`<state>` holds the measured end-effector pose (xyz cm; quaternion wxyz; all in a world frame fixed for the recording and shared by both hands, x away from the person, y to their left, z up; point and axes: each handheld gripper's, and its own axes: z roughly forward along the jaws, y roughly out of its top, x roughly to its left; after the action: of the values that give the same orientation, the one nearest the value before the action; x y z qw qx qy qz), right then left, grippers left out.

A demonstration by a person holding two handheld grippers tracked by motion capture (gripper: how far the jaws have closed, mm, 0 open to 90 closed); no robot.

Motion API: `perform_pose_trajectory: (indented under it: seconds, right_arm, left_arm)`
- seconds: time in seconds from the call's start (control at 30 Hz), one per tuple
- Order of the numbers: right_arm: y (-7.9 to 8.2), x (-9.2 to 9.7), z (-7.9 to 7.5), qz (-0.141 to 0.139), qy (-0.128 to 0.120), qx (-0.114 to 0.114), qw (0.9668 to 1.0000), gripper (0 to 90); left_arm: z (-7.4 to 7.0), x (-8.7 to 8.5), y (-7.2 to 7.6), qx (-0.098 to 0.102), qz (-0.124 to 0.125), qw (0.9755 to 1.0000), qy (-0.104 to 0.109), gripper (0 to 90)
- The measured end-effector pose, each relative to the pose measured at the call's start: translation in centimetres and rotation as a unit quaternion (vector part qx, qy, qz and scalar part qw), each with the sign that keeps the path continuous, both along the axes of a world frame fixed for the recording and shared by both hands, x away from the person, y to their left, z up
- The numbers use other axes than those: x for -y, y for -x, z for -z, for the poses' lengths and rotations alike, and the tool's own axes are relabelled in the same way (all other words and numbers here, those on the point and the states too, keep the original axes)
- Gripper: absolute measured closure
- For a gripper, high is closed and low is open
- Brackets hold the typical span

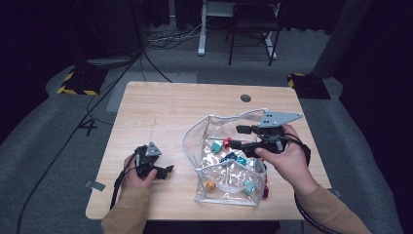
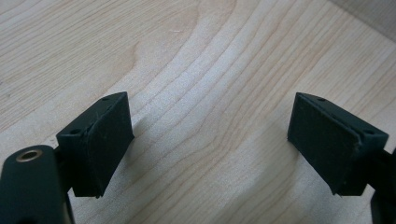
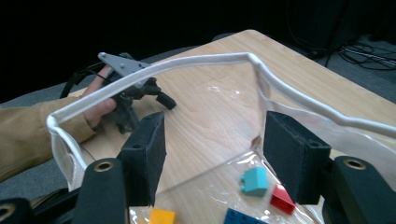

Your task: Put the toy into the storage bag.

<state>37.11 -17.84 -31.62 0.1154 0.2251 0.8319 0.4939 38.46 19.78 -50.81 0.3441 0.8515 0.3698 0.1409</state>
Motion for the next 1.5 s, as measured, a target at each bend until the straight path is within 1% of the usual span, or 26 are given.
perform_pose_trajectory:
  seconds: [0.33,0.53,0.77,0.97,1.13,1.23,1.37,1.5]
  right_arm:
    - [0.3,3.9,-0.4,0.041,-0.003,0.005,0.9991,40.3]
    - [0.4,5.6,-0.2,0.060,-0.001,0.003,0.9982,40.2]
    - [0.3,7.7,0.3,0.084,-0.008,-0.001,0.9964,40.2]
    - [0.0,9.1,1.1,0.105,-0.006,-0.008,0.9944,40.2]
    - [-0.5,10.2,2.0,0.124,0.002,-0.012,0.9923,39.8]
    - [-0.9,10.7,3.0,0.134,0.014,-0.018,0.9907,39.4]
    - [-1.5,10.9,4.7,0.142,0.029,-0.030,0.9890,39.0]
    - [-2.3,10.8,6.9,0.148,0.044,-0.048,0.9869,38.0]
  left_arm:
    - [0.0,0.0,0.0,0.000,0.000,1.0000,0.000,14.2]
    - [0.0,0.0,0.0,0.000,0.000,1.0000,0.000,14.2]
    - [0.0,0.0,0.0,0.000,0.000,1.0000,0.000,14.2]
    - [0.0,0.0,0.0,-0.001,0.000,1.0000,0.000,14.2]
    - [0.0,0.0,0.0,0.000,0.000,1.0000,0.000,14.2]
    - [0.0,0.0,0.0,0.000,0.000,1.0000,0.000,14.2]
    - [0.0,0.0,0.0,0.000,0.000,1.0000,0.000,14.2]
    - [0.0,0.0,0.0,0.000,0.000,1.0000,0.000,14.2]
